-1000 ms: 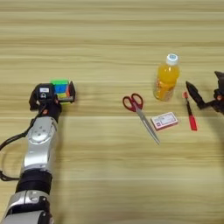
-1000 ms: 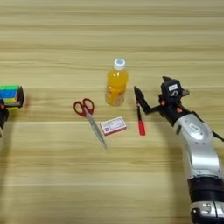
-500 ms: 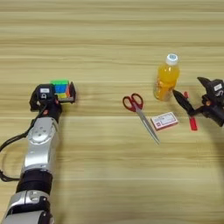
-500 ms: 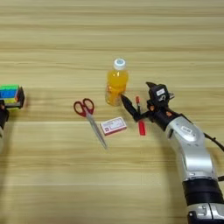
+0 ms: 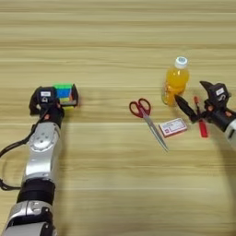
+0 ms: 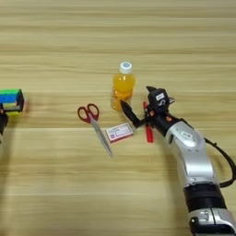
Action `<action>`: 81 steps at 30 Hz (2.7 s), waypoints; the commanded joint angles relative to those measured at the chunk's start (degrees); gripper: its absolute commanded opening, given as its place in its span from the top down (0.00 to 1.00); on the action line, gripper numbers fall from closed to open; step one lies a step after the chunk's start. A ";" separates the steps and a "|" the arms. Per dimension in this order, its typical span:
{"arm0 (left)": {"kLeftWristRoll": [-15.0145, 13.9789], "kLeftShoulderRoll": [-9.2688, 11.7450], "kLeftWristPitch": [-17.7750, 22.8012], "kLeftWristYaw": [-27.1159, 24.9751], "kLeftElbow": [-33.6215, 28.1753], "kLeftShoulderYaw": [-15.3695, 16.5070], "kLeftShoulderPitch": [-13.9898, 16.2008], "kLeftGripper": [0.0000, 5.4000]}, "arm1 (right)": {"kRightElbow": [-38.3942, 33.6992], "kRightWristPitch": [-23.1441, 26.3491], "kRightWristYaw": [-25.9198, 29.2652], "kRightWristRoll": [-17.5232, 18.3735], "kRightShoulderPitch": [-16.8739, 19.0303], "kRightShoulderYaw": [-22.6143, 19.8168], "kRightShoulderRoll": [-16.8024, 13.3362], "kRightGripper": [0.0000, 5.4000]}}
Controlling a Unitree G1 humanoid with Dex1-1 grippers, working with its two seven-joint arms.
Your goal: Move the objects on the table
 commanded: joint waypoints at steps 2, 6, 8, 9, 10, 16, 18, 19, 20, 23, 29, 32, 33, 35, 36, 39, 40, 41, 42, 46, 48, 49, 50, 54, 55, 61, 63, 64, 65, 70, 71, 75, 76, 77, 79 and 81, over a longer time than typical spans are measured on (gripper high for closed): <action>-0.46 -0.09 -1.10 -1.88 -3.32 -0.66 1.33 0.00 | 1.96 -1.14 -0.56 -0.72 -2.00 0.59 1.01 0.00; -0.26 -0.26 -0.69 -1.93 -3.82 -0.61 1.49 0.00 | 2.88 -1.60 -0.66 -1.09 -3.01 1.21 1.67 0.00; -0.28 -0.27 -0.51 -1.89 -3.82 -0.57 1.49 0.00 | 3.83 -1.91 -0.97 -1.55 -3.81 1.51 2.07 0.00; -0.28 -0.26 -0.45 -1.85 -3.79 -0.55 1.49 0.00 | 4.42 -2.07 -1.08 -1.68 -4.21 1.59 2.25 0.00; -0.30 -0.25 -0.41 -1.81 -3.76 -0.52 1.49 0.00 | 4.96 -2.24 -1.19 -1.78 -4.56 1.64 2.39 0.00; -0.30 -0.20 -0.16 -1.70 -4.33 -0.54 1.83 0.00 | 8.22 -3.36 -1.78 -2.03 -6.48 1.36 2.93 0.00; -0.31 -0.19 0.02 -1.69 -4.82 -0.57 2.03 0.00 | 9.37 -3.71 -1.85 -1.98 -7.18 1.18 3.10 0.00; -0.29 -0.20 0.07 -1.69 -5.00 -0.60 2.12 0.00 | 9.99 -3.90 -1.93 -2.02 -7.57 1.15 3.24 0.00; -0.29 -0.20 0.11 -1.71 -5.08 -0.62 2.15 0.00 | 10.53 -4.06 -1.99 -2.04 -7.92 1.13 3.39 0.00; -0.27 -0.21 0.24 -1.74 -5.19 -0.65 2.19 0.00 | 12.19 -4.57 -2.17 -1.98 -9.03 1.18 3.96 0.00; -0.25 -0.26 0.33 -1.71 -5.30 -0.67 2.27 0.00 | 15.76 -5.90 -2.44 -1.98 -11.60 1.20 5.10 0.00; -0.20 -0.26 0.45 -1.76 -5.42 -0.77 2.32 0.00 | 17.57 -6.64 -2.68 -2.16 -12.76 1.18 5.48 0.00; -0.17 -0.27 0.48 -1.76 -5.48 -0.80 2.35 0.00 | 18.17 -6.88 -2.74 -2.22 -13.08 1.16 5.60 0.00; -0.16 -0.28 0.51 -1.80 -5.59 -0.85 2.41 0.00 | 19.65 -7.54 -2.99 -2.43 -13.80 1.11 5.86 0.00; -0.16 -0.27 0.53 -1.81 -5.64 -0.87 2.45 0.00 | 20.34 -7.87 -3.08 -2.51 -14.11 1.09 5.99 0.00; -0.21 -0.28 0.59 -1.82 -5.72 -0.85 2.55 0.00 | 22.63 -9.03 -3.45 -2.70 -15.13 0.99 6.48 0.00; -0.21 -0.29 0.62 -1.80 -5.75 -0.84 2.57 0.00 | 23.21 -9.25 -3.49 -2.63 -15.39 0.99 6.69 0.00; -0.20 -0.29 0.63 -1.78 -5.79 -0.84 2.59 0.00 | 23.88 -9.46 -3.53 -2.63 -15.66 1.05 6.95 0.00; -0.20 -0.30 0.64 -1.76 -5.84 -0.82 2.62 0.00 | 24.55 -9.69 -3.57 -2.66 -15.90 1.10 7.16 0.00; -0.24 -0.34 0.64 -1.69 -6.05 -0.77 2.74 0.00 | 26.73 -10.54 -3.86 -2.90 -16.70 1.03 7.54 0.04; -0.25 -0.35 0.63 -1.69 -6.13 -0.76 2.79 0.00 | 27.57 -10.98 -4.00 -3.04 -17.01 0.98 7.61 0.06; -0.27 -0.36 0.64 -1.69 -6.17 -0.75 2.81 0.00 | 27.95 -11.21 -4.16 -3.15 -17.15 0.97 7.62 0.09; -0.26 -0.38 0.65 -1.69 -6.23 -0.77 2.83 0.00 | 28.20 -11.40 -4.26 -3.24 -17.24 0.96 7.63 0.11; -0.22 -0.39 0.71 -1.66 -6.40 -0.79 2.88 0.00 | 28.98 -11.89 -4.38 -3.28 -17.54 0.79 7.71 0.18; -0.22 -0.39 0.73 -1.65 -6.42 -0.78 2.89 0.00 | 29.20 -12.02 -4.43 -3.26 -17.62 0.78 7.73 0.19; -0.20 -0.39 0.81 -1.59 -6.42 -0.76 2.87 0.00 | 29.95 -12.29 -4.55 -3.16 -18.18 0.50 7.97 0.30; -0.17 -0.41 0.81 -1.53 -6.33 -0.77 2.82 0.00 | 30.13 -12.34 -4.68 -3.14 -18.46 0.35 8.05 0.35; -0.14 -0.43 0.82 -1.48 -6.30 -0.79 2.80 0.00 | 30.21 -12.36 -4.70 -3.11 -18.58 0.28 8.07 0.36; -0.11 -0.45 0.82 -1.43 -6.27 -0.80 2.77 0.00 | 30.23 -12.36 -4.74 -3.10 -18.68 0.24 8.12 0.36; -0.02 -0.55 0.80 -1.19 -6.13 -0.85 2.67 0.00 | 28.50 -12.04 -4.71 -3.09 -18.50 0.59 8.77 0.37; -0.02 -0.56 0.80 -1.17 -6.11 -0.86 2.66 0.00 | 27.93 -11.91 -4.63 -3.05 -18.41 0.70 8.94 0.37; -0.01 -0.60 0.82 -1.12 -6.06 -0.89 2.63 0.00 | 25.11 -10.94 -4.49 -2.87 -18.02 1.20 9.69 0.37; -0.01 -0.61 0.80 -1.12 -6.02 -0.89 2.62 0.00 | 24.12 -10.62 -4.40 -2.90 -17.76 1.52 10.03 0.37; 0.00 -0.63 0.79 -1.10 -5.99 -0.90 2.62 0.00 | 22.98 -10.24 -4.32 -2.93 -17.36 1.90 10.40 0.37; 0.01 -0.65 0.76 -1.09 -5.97 -0.91 2.61 0.00 | 21.15 -9.55 -4.30 -2.96 -16.64 2.53 10.93 0.37; 0.03 -0.66 0.75 -1.10 -5.93 -0.91 2.60 0.00 | 19.26 -8.83 -4.32 -2.99 -15.80 3.19 11.49 0.37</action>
